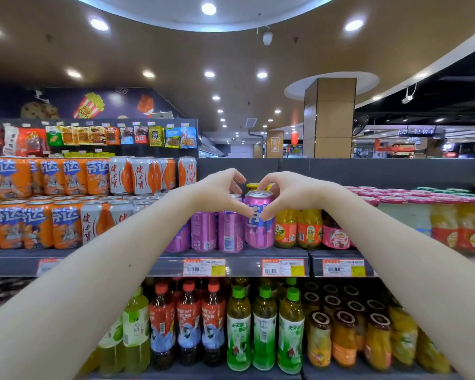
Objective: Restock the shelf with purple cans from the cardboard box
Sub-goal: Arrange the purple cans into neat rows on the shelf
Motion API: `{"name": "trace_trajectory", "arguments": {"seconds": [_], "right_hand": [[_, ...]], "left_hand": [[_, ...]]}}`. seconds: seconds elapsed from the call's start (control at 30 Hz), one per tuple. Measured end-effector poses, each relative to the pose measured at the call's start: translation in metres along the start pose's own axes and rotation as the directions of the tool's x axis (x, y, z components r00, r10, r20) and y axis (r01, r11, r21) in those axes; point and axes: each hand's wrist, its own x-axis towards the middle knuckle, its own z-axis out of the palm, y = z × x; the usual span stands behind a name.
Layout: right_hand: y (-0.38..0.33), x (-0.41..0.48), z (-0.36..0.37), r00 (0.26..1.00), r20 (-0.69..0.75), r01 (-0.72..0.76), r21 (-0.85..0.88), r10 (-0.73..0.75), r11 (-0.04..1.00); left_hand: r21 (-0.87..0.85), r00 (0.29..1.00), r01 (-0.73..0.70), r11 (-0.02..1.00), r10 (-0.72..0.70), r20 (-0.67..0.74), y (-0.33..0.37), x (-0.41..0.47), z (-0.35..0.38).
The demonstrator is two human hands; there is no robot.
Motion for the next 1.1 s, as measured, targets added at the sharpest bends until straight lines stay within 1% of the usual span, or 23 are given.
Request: {"name": "trace_trajectory", "arguments": {"seconds": [0.07,0.13,0.17,0.3,0.43,0.53,0.67,0.77,0.83,0.97,1.1], "right_hand": [[0.001,0.003,0.008,0.999,-0.027,-0.031,-0.115,0.028,0.993],[0.001,0.006,0.015,0.996,-0.077,-0.060,-0.236,0.043,0.970],[0.001,0.007,0.018,0.994,-0.091,-0.078,-0.259,0.056,0.963],[0.005,0.010,0.023,0.990,-0.088,-0.127,-0.260,0.108,0.957],[0.011,0.012,0.027,0.986,-0.096,-0.157,-0.274,0.135,0.949],[0.012,0.013,0.029,0.982,-0.127,-0.171,-0.258,0.142,0.951],[0.012,0.015,0.030,0.984,-0.156,-0.136,-0.336,0.087,0.932],[0.014,0.017,0.033,0.986,-0.168,-0.075,-0.402,0.007,0.913],[0.015,0.019,0.034,0.987,-0.162,-0.061,-0.434,-0.011,0.899],[0.011,0.022,0.033,0.986,-0.165,-0.063,-0.451,-0.014,0.890],[0.009,0.021,0.032,0.982,-0.189,-0.058,-0.426,-0.026,0.903]], "left_hand": [[0.097,0.997,-0.023,0.995,0.030,-0.064,-0.010,-0.004,-0.005],[0.152,0.996,-0.033,0.988,0.045,-0.076,-0.017,-0.008,-0.007],[0.167,0.996,-0.027,0.985,0.041,-0.075,-0.019,-0.010,-0.005],[0.197,0.994,-0.004,0.980,0.026,-0.106,-0.022,-0.009,0.010],[0.172,0.989,-0.015,0.985,0.040,-0.141,-0.026,-0.007,0.017],[0.155,0.992,-0.018,0.988,0.038,-0.124,-0.030,-0.005,0.017],[0.165,0.994,-0.022,0.986,0.040,-0.106,-0.034,-0.003,0.016],[0.209,0.987,0.026,0.977,0.008,-0.158,-0.034,-0.001,0.017],[0.211,0.982,0.051,0.976,-0.012,-0.186,-0.034,0.000,0.019],[0.207,0.983,0.072,0.976,-0.034,-0.178,-0.033,0.002,0.018],[0.190,0.989,0.025,0.982,0.003,-0.147,-0.030,0.003,0.019]]}}
